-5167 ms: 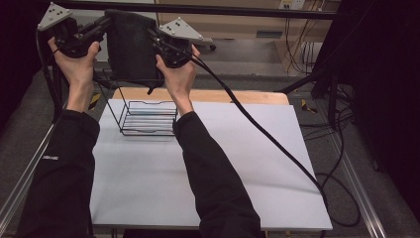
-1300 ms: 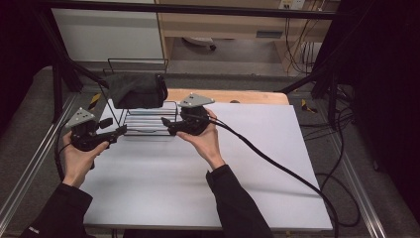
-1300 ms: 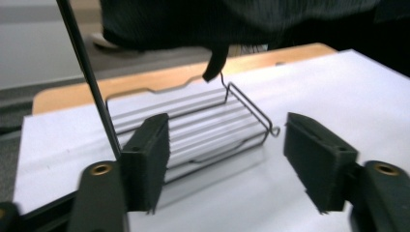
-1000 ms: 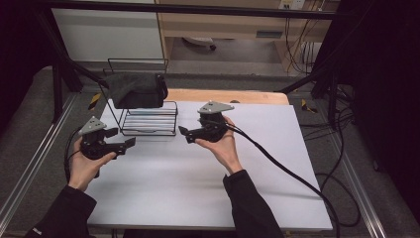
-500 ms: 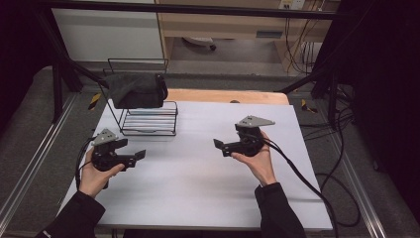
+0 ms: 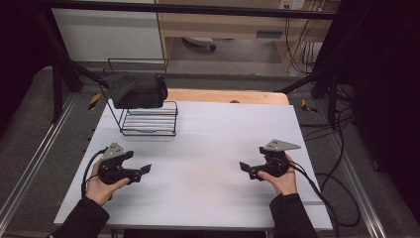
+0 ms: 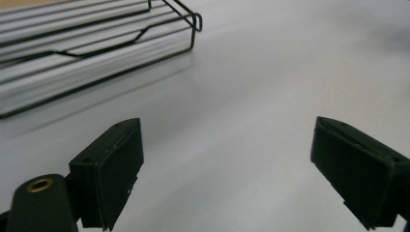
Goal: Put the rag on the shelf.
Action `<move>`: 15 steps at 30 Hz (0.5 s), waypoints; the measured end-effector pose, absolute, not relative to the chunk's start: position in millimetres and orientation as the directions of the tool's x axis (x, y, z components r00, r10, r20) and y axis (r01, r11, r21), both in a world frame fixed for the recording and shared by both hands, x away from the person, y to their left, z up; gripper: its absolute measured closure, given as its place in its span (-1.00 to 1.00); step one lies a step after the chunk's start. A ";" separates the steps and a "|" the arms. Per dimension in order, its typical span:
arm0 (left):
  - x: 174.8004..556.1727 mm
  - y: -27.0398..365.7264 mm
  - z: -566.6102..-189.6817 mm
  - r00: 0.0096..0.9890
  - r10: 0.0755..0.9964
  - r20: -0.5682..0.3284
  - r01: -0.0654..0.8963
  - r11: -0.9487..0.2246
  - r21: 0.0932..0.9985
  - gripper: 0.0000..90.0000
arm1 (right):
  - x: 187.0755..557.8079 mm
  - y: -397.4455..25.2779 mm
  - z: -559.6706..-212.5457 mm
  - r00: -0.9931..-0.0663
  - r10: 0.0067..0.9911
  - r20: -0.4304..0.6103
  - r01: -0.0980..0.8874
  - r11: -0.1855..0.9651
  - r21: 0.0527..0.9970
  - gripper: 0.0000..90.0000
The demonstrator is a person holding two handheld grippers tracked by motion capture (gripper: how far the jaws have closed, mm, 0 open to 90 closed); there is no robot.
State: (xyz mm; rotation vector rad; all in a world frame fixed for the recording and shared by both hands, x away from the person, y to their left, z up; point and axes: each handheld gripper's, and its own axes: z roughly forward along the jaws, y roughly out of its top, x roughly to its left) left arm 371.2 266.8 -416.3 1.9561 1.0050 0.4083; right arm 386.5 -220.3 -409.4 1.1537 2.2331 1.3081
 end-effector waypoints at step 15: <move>360.5 271.5 -433.9 0.668 0.741 -0.067 0.471 -0.352 0.809 -0.76 | 360.1 -267.0 -445.3 -0.624 0.764 0.164 0.522 0.252 0.815 -0.98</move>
